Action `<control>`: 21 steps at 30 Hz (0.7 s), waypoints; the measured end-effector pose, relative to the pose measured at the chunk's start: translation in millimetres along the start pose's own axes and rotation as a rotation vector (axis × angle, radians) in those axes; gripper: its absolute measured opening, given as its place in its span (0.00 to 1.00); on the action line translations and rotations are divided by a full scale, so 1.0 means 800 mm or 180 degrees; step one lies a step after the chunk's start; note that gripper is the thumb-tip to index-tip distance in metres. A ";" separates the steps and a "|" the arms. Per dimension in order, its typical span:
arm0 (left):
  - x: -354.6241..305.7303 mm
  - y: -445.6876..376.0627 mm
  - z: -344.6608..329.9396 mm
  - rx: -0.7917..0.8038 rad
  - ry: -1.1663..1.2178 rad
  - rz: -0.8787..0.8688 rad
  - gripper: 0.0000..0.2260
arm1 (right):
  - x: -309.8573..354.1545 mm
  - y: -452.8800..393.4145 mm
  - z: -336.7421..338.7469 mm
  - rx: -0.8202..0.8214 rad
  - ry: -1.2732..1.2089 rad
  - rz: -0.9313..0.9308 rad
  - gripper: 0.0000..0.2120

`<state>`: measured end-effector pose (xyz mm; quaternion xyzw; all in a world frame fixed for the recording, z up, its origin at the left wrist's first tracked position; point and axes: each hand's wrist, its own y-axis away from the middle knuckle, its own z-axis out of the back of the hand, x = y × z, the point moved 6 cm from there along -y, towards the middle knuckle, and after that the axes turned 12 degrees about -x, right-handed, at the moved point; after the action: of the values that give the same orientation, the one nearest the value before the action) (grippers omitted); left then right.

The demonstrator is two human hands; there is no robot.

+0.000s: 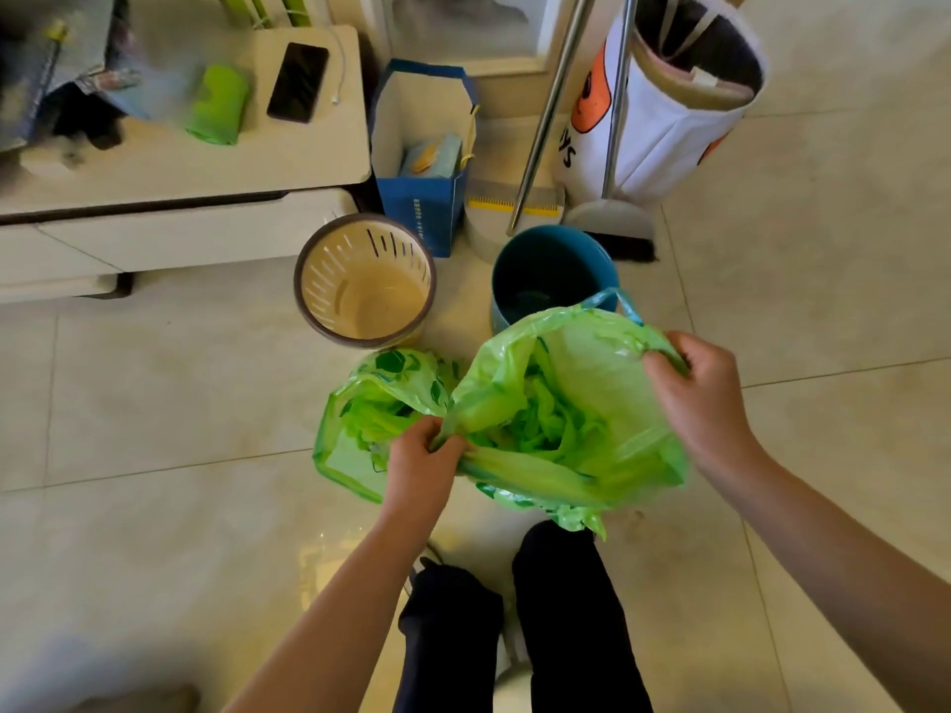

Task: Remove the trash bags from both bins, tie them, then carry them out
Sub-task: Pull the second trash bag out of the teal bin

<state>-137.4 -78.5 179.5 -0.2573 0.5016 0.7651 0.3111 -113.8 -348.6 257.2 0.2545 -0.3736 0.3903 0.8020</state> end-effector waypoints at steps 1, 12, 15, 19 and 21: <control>0.009 -0.004 -0.006 0.0036 -0.0102 0.0044 0.04 | -0.008 0.000 -0.006 0.0033 0.0059 -0.0006 0.09; 0.092 -0.067 -0.097 -0.0054 -0.0246 0.0279 0.06 | -0.104 -0.036 -0.089 0.0588 0.0758 0.0420 0.08; 0.123 -0.082 -0.119 -0.0030 -0.0191 0.0534 0.06 | -0.143 -0.052 -0.105 0.0674 0.0984 0.0396 0.08; 0.174 -0.095 -0.143 0.0087 -0.0137 0.0988 0.10 | -0.193 -0.066 -0.127 0.1079 0.1475 0.0371 0.06; 0.193 -0.101 -0.143 -0.0015 -0.0217 0.1116 0.12 | -0.212 -0.072 -0.131 0.1221 0.1618 0.0265 0.06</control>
<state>-172.8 -126.8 -20.2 -0.1405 0.5261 0.8171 0.1892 -95.1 -381.5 53.1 0.2799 -0.0910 0.5371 0.7905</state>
